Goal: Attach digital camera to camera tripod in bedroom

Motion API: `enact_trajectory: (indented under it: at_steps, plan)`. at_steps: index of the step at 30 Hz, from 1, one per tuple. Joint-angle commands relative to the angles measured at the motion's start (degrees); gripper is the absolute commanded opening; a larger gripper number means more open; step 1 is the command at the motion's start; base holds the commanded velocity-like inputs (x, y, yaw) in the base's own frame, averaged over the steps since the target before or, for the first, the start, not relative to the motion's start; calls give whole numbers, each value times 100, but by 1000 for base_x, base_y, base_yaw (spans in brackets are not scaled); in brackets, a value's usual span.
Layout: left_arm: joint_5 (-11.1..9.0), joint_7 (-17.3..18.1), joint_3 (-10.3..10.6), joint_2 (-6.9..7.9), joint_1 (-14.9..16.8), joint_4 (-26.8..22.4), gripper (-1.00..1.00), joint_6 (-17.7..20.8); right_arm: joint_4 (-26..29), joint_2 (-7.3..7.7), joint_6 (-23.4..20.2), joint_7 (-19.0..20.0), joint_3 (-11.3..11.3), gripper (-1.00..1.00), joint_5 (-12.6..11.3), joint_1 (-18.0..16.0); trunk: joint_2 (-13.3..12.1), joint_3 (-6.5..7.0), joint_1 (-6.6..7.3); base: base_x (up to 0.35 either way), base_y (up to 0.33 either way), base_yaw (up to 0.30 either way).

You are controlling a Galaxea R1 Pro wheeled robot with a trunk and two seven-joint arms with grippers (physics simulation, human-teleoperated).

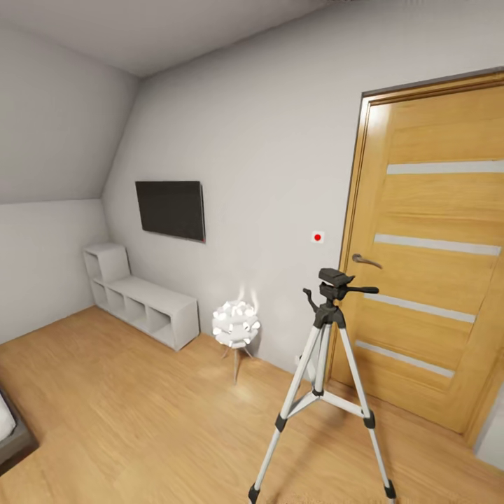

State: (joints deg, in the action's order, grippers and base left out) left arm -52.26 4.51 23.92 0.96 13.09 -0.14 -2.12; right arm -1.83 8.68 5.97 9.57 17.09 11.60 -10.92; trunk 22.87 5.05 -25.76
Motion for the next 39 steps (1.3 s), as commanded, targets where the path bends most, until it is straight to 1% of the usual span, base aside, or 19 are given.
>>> enact_trajectory:
  at_steps: [1,17,23,28,39]
  plan:
    - [-47,24,50,1,1,5,-100,-18,-19,3,31,9,49,100,53,-7,4,-2,-2,0,0,-300]
    - [-29,23,58,-16,1,5,-100,-27,-15,3,27,9,49,100,56,-7,4,-2,-2,0,-1,-300]
    - [-9,23,60,-17,1,5,-100,-14,-13,3,17,11,46,100,61,-7,4,-2,-2,0,-158,-278]
    - [1,24,60,-17,1,5,-100,-3,-11,7,-4,23,25,100,74,-7,4,-2,-2,0,-259,-93]
    - [5,24,60,-17,1,5,-100,2,-11,3,-17,35,6,100,96,-7,4,-2,-2,0,-277,-10]
